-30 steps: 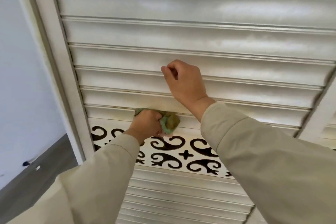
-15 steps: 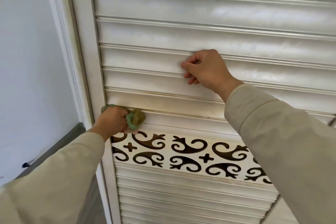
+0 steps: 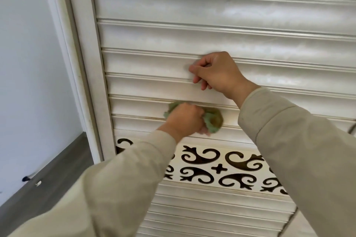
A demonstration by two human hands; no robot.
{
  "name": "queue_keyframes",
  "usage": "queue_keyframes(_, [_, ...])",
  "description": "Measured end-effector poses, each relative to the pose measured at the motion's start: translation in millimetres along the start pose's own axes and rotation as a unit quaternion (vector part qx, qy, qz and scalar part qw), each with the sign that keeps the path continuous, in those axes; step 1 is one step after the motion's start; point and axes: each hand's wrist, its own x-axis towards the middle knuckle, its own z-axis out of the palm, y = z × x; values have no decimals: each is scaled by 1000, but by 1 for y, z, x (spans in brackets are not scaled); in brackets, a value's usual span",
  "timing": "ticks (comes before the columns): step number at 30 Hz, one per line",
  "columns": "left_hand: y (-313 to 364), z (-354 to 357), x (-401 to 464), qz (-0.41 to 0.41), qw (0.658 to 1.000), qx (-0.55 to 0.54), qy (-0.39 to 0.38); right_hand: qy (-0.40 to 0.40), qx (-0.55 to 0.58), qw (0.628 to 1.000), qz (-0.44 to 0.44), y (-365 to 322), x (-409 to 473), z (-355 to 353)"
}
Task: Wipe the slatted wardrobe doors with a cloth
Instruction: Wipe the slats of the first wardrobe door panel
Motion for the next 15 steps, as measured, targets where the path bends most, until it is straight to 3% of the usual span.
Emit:
queue_keyframes(2, [27, 6, 6, 22, 999, 33, -8, 3, -5, 1000, 1, -1, 0, 0])
queue_keyframes(5, [28, 7, 5, 5, 1000, -17, 2, 3, -12, 1000, -3, 0, -1, -1])
queue_keyframes(9, [-52, -6, -22, -133, 983, -122, 27, 3, -18, 1000, -8, 3, -4, -2])
queue_keyframes(12, [-123, -21, -50, -230, 968, -87, 39, -1, -20, 1000, -13, 4, -4, -2])
queue_keyframes(15, [-136, -30, -58, -274, 960, -59, 13, -5, -20, 1000, -20, 5, -1, -5])
